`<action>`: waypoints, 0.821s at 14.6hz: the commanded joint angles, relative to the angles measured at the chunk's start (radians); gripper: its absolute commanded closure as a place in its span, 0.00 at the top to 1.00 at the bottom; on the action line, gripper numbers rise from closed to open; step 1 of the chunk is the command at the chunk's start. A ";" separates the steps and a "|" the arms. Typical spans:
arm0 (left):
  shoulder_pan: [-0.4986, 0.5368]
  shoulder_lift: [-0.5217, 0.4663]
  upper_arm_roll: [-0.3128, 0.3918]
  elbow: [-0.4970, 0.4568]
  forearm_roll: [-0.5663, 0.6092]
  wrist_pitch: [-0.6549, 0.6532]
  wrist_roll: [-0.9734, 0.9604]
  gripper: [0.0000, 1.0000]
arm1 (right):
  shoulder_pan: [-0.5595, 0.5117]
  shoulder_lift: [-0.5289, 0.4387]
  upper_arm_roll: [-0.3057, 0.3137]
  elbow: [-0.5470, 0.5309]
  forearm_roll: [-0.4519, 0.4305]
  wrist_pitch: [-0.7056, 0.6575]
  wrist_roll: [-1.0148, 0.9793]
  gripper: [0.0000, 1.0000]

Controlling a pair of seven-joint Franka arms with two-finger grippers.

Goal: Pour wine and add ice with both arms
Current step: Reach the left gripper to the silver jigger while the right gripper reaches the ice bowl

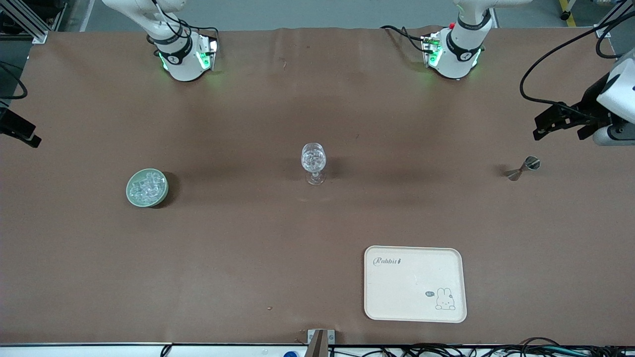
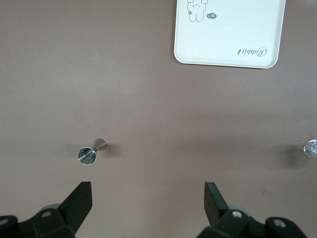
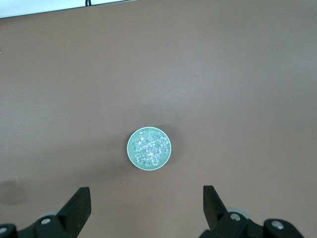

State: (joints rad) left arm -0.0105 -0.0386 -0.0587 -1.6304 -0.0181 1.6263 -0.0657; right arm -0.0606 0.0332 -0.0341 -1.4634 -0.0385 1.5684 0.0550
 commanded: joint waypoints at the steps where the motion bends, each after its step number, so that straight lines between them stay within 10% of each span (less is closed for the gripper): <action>1: 0.007 -0.027 -0.004 -0.032 -0.014 0.021 -0.003 1.00 | 0.004 -0.002 -0.004 0.008 0.009 -0.005 -0.009 1.00; 7: 0.007 -0.006 0.020 -0.028 -0.014 0.006 -0.008 1.00 | 0.004 -0.002 -0.004 0.006 0.012 -0.010 -0.006 1.00; 12: 0.003 0.037 0.185 -0.028 -0.112 0.000 -0.065 1.00 | 0.013 -0.010 -0.004 -0.096 0.011 0.022 -0.007 1.00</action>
State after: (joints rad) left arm -0.0070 -0.0264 0.0485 -1.6585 -0.0670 1.6279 -0.1028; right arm -0.0589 0.0346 -0.0341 -1.4931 -0.0384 1.5626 0.0543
